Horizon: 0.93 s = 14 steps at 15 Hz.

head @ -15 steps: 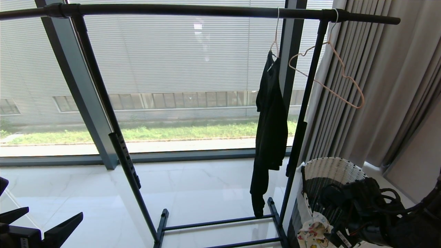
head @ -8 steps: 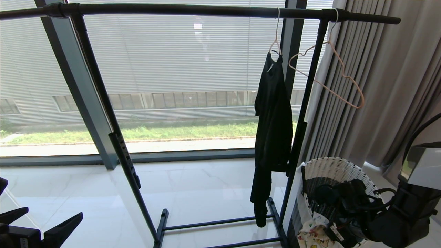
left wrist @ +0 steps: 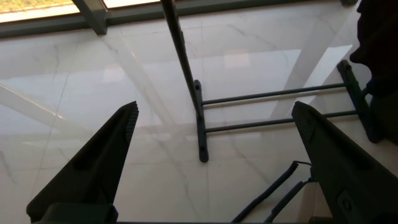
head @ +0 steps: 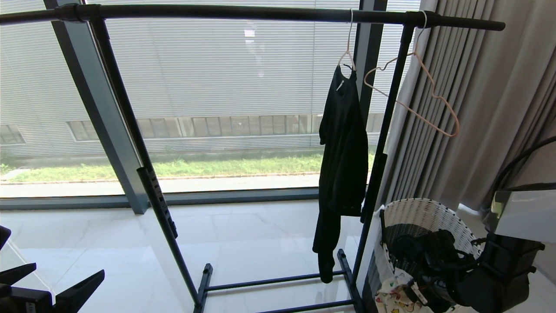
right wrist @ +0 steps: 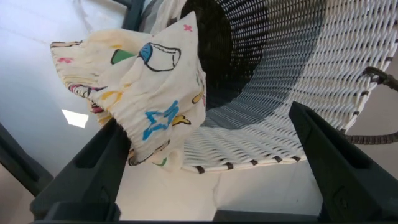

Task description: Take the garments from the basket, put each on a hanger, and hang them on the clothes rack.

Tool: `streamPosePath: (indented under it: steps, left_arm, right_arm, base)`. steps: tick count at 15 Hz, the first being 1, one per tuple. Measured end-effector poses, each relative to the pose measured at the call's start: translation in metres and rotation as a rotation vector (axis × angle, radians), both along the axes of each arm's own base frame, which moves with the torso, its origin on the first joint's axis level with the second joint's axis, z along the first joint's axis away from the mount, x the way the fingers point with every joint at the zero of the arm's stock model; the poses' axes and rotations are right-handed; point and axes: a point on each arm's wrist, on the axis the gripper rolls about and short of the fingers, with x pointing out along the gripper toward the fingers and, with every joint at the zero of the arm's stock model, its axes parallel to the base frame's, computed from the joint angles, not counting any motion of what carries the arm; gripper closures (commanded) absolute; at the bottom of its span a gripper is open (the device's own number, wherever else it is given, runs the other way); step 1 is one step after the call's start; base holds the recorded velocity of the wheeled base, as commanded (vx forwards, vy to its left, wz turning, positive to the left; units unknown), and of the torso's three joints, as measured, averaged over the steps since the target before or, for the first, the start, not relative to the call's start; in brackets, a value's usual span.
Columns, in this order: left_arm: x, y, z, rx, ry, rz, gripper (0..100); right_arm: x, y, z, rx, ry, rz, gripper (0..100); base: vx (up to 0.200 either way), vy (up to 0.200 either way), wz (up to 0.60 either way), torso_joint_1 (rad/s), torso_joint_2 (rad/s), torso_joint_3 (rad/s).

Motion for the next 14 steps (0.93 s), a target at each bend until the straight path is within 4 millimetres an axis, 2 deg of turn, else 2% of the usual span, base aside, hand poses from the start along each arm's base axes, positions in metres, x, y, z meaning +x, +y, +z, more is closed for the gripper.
streamPosePath:
  steps: [5, 8, 11, 14]
  left_arm:
    - [0.000, 0.000, 0.000, 0.000, 0.000, 0.004, 0]
    - [0.000, 0.001, 0.000, 0.014, 0.000, 0.029, 0]
    - [0.000, 0.001, 0.000, 0.021, 0.002, 0.037, 0]
    - [0.000, 0.001, -0.001, 0.022, 0.004, 0.035, 0]
  right_arm:
    - [-0.001, 0.003, -0.002, -0.001, -0.014, 0.009, 100]
    - [-0.005, 0.010, 0.010, 0.010, -0.043, 0.037, 100]
    - [-0.008, 0.019, 0.034, 0.022, -0.068, 0.073, 100]
    - [-0.010, 0.029, 0.076, 0.029, -0.078, 0.109, 100]
  base:
    - [0.000, 0.000, 0.00, 0.000, 0.00, 0.000]
    - [0.000, 0.000, 0.00, 0.000, 0.00, 0.000]
    - [0.000, 0.000, 0.00, 0.000, 0.00, 0.000]
    - [0.000, 0.000, 0.00, 0.000, 0.00, 0.000]
